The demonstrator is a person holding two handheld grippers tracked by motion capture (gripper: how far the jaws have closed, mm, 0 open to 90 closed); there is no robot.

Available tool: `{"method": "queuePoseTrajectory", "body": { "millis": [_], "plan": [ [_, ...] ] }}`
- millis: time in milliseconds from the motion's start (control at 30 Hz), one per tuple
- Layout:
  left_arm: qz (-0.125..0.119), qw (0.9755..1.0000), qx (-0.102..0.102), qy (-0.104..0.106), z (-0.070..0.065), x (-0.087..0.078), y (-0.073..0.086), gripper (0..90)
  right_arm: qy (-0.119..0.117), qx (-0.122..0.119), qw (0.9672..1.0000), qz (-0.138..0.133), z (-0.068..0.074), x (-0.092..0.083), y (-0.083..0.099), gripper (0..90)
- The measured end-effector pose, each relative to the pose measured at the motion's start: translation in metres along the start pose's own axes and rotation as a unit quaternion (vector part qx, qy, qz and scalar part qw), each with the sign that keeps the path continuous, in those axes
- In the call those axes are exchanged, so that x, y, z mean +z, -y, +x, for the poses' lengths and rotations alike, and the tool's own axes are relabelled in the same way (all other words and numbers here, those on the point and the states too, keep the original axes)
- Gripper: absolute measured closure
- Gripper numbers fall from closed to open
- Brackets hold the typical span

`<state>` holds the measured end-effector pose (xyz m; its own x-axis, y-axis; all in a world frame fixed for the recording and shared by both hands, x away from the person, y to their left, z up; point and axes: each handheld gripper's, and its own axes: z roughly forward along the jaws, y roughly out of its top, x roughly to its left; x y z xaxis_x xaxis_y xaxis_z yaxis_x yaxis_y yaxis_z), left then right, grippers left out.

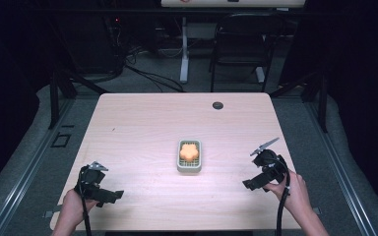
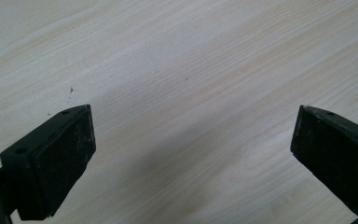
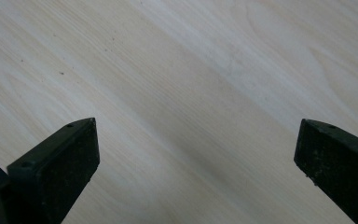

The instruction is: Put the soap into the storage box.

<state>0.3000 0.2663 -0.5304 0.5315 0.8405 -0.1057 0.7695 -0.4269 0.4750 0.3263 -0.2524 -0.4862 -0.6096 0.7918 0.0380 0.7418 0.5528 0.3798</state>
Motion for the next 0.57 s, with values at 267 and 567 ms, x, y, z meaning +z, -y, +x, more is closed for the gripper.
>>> {"method": "queuePoseTrajectory", "body": {
  "millis": [267,567],
  "plan": [
    [-0.001,1.0,0.001,0.001,0.001,-0.001,0.0,0.2,-0.008,0.027,0.9992,0.029,-0.01,0.02,0.027,0.0],
    [-0.001,1.0,-0.001,-0.001,0.002,-0.001,0.0,0.2,-0.002,0.019,0.9981,0.059,-0.015,0.034,0.031,0.0]
  ]
}}
